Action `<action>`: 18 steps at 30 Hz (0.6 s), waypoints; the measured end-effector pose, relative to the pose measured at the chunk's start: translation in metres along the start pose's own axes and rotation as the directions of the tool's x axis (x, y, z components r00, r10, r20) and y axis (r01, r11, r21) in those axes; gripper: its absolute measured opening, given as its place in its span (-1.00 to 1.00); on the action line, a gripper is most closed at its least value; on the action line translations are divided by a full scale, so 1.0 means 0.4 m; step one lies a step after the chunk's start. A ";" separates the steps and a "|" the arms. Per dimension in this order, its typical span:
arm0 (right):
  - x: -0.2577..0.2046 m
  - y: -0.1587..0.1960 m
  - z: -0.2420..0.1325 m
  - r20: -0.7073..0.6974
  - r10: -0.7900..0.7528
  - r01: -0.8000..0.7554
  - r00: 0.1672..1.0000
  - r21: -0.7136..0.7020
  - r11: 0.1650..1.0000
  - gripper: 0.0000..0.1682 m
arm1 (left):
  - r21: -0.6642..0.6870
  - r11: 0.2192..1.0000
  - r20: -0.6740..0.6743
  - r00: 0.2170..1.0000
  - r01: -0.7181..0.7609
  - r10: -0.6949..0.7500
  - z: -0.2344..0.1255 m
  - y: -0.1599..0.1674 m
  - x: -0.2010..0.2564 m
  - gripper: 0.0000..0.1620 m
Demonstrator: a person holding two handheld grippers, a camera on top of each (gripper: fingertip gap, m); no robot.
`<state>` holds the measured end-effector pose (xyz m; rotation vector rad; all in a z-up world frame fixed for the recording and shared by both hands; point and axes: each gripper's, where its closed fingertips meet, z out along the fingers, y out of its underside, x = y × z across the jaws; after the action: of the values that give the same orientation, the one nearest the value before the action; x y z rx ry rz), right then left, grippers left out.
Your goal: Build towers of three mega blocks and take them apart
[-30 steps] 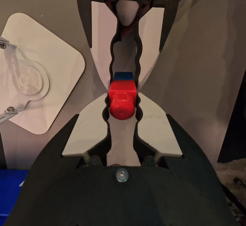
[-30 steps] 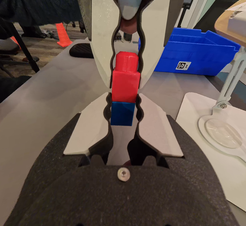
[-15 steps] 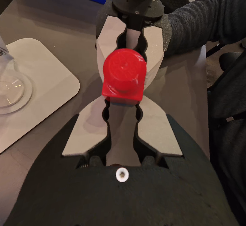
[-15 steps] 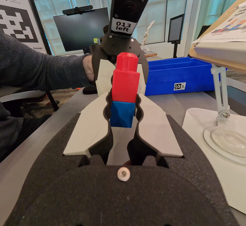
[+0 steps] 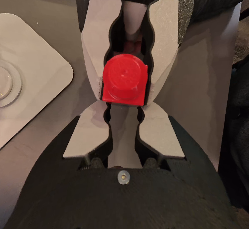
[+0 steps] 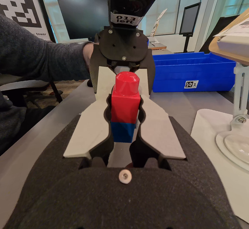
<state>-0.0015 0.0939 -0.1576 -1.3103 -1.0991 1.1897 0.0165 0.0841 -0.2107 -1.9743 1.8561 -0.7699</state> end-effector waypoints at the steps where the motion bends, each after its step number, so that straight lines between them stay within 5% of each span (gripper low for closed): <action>1: 0.000 0.004 0.001 0.000 0.000 0.000 1.000 -0.005 1.000 -0.57 | 0.002 1.000 0.008 1.000 0.004 -0.004 0.002 0.003 -0.001 -0.55; 8: 0.010 0.005 -0.010 -0.004 0.018 -0.018 1.000 0.016 1.000 -0.56 | 0.100 0.993 0.088 0.993 0.068 -0.077 -0.096 0.033 -0.022 -0.38; 18: 0.025 0.033 -0.013 -0.010 0.037 -0.037 0.999 -0.007 0.999 -0.56 | 0.055 0.973 0.523 0.824 0.222 -0.218 -0.496 0.286 -0.254 -0.45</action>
<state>0.0044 0.1025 -0.1714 -1.3457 -1.0768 1.2067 -0.1930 0.1980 -0.1338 -2.1517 1.3237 -0.2244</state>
